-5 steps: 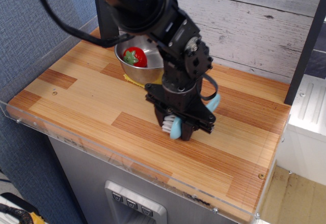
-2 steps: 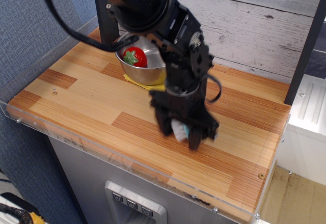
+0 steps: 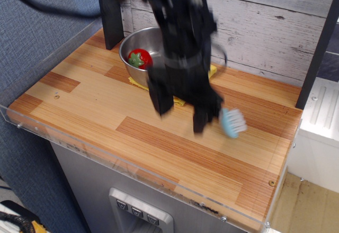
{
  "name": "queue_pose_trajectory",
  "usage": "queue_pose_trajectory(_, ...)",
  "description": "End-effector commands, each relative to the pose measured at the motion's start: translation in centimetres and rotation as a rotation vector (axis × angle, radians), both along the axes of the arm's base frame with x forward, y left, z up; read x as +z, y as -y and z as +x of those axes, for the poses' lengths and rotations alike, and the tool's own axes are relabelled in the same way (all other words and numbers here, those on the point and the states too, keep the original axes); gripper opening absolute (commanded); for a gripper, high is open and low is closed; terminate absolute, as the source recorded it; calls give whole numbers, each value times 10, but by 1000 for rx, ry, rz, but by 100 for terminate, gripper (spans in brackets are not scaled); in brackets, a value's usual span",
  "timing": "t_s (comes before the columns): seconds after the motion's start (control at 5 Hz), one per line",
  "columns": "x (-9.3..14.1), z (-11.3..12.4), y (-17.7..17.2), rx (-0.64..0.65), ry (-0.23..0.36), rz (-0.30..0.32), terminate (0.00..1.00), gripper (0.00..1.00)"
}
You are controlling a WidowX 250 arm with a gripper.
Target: Move the brush to the right of the bowl.
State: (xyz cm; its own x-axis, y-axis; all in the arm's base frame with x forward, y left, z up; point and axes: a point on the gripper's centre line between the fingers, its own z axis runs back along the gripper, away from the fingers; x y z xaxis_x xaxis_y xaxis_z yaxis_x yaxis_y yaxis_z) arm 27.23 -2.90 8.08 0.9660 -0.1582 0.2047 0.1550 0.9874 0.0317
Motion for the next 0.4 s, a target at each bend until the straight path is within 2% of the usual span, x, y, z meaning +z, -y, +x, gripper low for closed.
queue_pose_trajectory(0.0,109,-3,-34,14,162,29,0,100)
queue_pose_trajectory(0.2,159,-11,-54,9,158,34,0,100)
